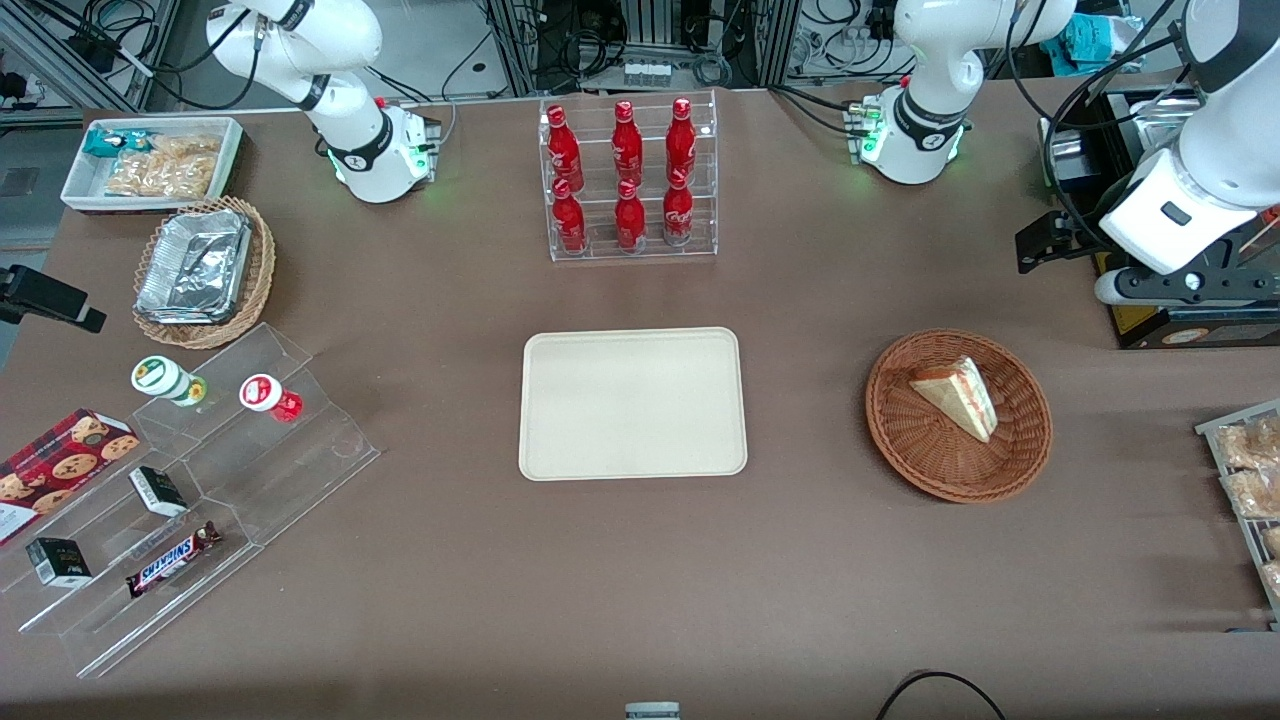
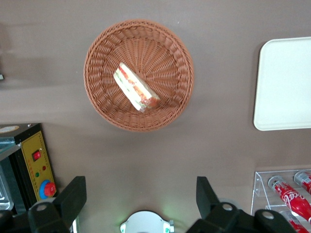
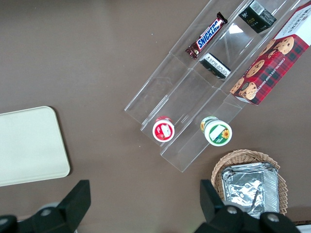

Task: Place sandwich from basket to tray
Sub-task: 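Move the left gripper over the sandwich in the wicker basket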

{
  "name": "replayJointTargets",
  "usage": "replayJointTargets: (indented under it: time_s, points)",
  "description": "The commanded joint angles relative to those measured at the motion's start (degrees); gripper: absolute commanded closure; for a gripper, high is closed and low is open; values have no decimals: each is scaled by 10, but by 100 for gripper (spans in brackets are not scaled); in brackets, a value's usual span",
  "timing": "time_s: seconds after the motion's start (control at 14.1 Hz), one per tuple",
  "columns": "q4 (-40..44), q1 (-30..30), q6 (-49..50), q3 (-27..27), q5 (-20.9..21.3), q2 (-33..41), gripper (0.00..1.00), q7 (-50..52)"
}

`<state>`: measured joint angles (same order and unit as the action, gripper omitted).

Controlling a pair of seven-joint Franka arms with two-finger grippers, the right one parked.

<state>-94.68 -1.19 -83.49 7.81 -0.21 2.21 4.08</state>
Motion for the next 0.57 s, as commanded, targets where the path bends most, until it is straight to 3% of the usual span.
replayJointTargets:
  time_s: [0.0,0.21,0.49]
  points:
    - [18,-1,13,0,-4,-10,0,10]
    - [15,-2,18,0,-7,-26,0,8]
    - [-28,-2,-52,0,-1,-77,0,3]
